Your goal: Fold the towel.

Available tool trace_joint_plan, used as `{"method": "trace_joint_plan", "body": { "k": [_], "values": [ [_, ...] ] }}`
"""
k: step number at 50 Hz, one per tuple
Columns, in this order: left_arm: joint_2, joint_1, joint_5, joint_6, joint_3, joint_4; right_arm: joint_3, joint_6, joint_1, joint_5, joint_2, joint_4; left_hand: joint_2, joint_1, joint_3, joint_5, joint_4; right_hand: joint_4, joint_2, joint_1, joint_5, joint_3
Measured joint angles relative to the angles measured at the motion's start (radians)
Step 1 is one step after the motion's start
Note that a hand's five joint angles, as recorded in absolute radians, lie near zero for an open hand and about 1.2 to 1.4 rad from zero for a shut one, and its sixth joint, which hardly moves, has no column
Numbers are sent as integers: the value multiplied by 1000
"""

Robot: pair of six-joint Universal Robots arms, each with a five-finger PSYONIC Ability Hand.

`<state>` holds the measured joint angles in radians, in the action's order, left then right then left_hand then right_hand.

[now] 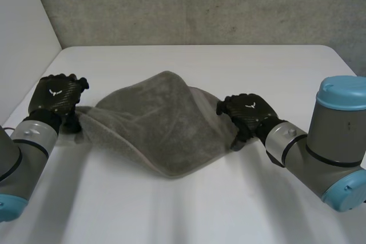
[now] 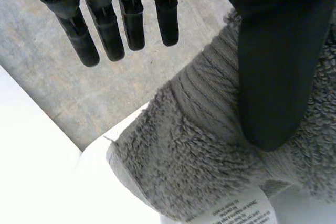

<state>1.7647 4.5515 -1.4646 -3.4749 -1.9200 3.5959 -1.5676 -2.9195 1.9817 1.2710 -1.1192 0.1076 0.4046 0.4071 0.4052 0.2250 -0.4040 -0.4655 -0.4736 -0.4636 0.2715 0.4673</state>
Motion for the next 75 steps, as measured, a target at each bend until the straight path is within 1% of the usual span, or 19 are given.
{"method": "trace_joint_plan", "body": {
  "k": [4,12,21,25,32,38,52,75],
  "values": [
    [-9,-3,2,-3,-25,0,-5,16,-19,-28,20,-10,-61,-60,-61,-59,57,0,0,0,2,0],
    [-55,-10,4,-7,-85,-5,8,65,-81,-69,45,-2,-84,-84,-84,-84,81,-1,0,-1,12,0],
    [-152,-12,5,-7,-144,-3,62,236,-128,-104,122,-11,-87,-86,-85,-86,85,-1,0,-1,17,0],
    [-175,-13,16,-7,-154,-1,84,265,-129,-110,160,-13,-87,-86,-85,-87,85,-1,0,-1,17,0],
    [-183,-14,52,-8,-167,-1,116,273,-125,-115,211,-9,-87,-86,-85,-86,85,-4,-3,-7,38,5],
    [-182,-15,73,-9,-178,-2,153,270,-115,-113,245,-3,-87,-86,-85,-86,85,-53,-37,-60,84,53],
    [-180,-16,73,-9,-183,-2,225,267,-107,-110,295,0,-87,-86,-85,-86,85,-103,-87,-111,134,105],
    [-182,-17,73,-8,-183,-2,254,262,-102,-105,323,36,-87,-86,-85,-85,85,-154,-127,-156,173,154]
  ]
}}
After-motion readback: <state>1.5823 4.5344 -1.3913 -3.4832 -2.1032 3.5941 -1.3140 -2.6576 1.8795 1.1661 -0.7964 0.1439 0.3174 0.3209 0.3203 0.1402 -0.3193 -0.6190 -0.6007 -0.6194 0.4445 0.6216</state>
